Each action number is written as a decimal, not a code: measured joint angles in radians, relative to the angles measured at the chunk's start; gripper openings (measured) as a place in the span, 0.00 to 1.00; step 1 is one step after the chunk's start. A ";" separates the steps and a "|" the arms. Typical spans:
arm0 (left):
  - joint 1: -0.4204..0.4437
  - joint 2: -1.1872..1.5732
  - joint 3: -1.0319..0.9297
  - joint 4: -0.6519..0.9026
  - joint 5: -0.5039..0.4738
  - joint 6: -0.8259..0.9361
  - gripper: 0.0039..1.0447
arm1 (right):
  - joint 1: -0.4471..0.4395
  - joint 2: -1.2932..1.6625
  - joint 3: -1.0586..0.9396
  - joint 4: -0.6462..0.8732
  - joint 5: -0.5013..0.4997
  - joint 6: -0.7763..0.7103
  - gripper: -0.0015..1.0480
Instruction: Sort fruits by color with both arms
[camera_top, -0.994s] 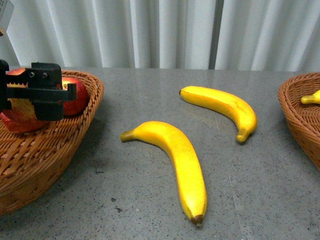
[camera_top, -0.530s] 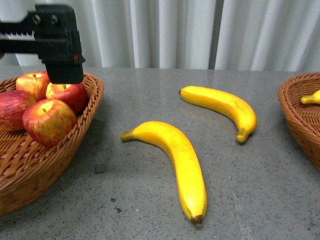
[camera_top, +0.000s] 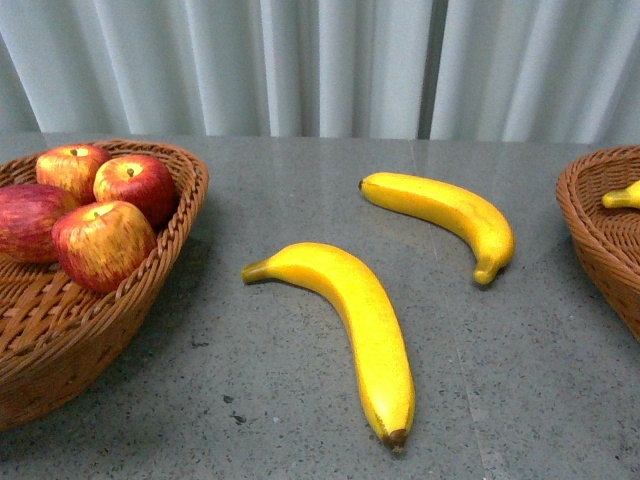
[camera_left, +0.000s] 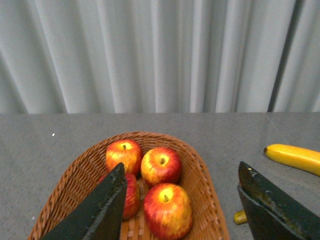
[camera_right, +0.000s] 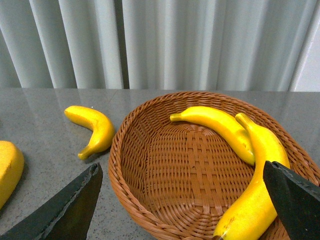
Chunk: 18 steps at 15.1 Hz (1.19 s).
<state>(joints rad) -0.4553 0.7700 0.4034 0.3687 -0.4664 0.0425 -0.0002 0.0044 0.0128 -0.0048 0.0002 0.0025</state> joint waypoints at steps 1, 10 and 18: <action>0.054 -0.050 -0.061 0.004 0.055 -0.018 0.50 | 0.000 0.000 0.000 0.001 0.000 0.000 0.94; 0.332 -0.360 -0.308 -0.056 0.338 -0.039 0.01 | 0.000 0.000 0.000 0.000 0.000 0.000 0.94; 0.454 -0.512 -0.363 -0.152 0.466 -0.040 0.01 | 0.000 0.000 0.000 0.000 0.000 0.000 0.94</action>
<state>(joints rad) -0.0017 0.2581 0.0402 0.2165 -0.0002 0.0021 -0.0002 0.0044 0.0128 -0.0044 0.0002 0.0025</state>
